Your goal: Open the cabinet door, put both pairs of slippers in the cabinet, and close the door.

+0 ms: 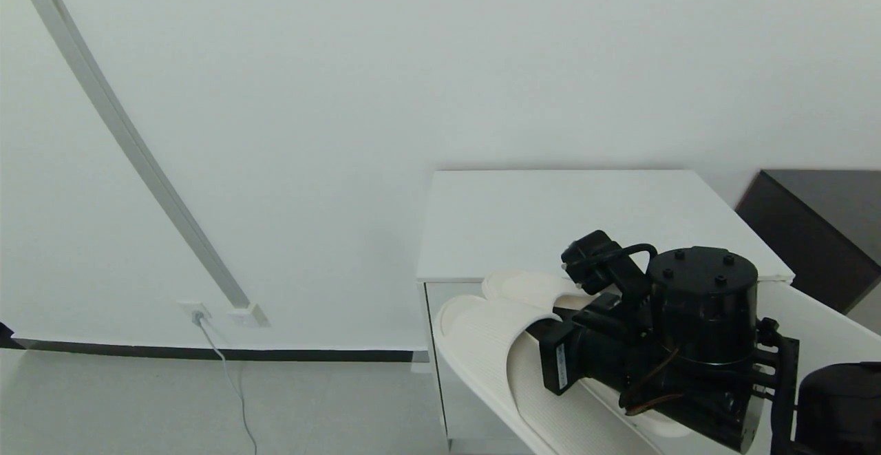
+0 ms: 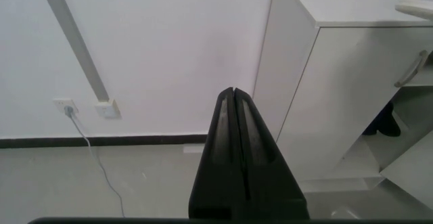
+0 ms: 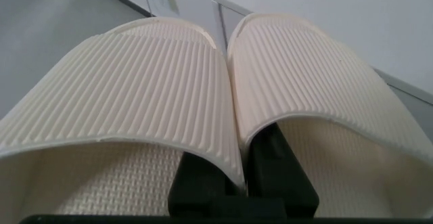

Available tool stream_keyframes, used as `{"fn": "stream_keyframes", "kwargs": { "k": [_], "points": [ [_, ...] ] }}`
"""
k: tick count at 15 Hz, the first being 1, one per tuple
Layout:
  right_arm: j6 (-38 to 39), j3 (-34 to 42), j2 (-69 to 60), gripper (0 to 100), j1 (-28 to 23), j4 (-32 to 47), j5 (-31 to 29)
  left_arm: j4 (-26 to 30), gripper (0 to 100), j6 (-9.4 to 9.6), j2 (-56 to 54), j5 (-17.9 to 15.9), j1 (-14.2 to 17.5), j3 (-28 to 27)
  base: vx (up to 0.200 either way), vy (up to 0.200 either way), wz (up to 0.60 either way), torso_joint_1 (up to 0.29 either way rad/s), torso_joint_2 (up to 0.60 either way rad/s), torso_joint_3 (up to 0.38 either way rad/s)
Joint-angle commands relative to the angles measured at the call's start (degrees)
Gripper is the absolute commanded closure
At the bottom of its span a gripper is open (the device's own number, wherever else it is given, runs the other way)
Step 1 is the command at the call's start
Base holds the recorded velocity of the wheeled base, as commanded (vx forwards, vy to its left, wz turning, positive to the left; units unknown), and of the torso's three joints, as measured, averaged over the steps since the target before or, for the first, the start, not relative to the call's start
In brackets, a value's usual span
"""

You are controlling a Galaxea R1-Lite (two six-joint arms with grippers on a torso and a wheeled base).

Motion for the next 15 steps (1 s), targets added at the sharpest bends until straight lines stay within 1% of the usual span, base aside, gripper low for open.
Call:
{"fn": "stream_keyframes", "kwargs": {
  "k": [1,15],
  "points": [
    [-0.01,0.07,0.14,100,0.04,-0.03,-0.04,0.0,100,-0.04,0.09,-0.01,0.03,0.01,0.0,-0.2,0.0,0.012,0.01,0.002],
    [-0.8,0.59,-0.47,100,0.13,-0.11,-0.04,0.0,100,-0.04,0.09,-0.01,0.03,0.01,0.0,-0.2,0.0,0.001,0.0,0.002]
  ]
}}
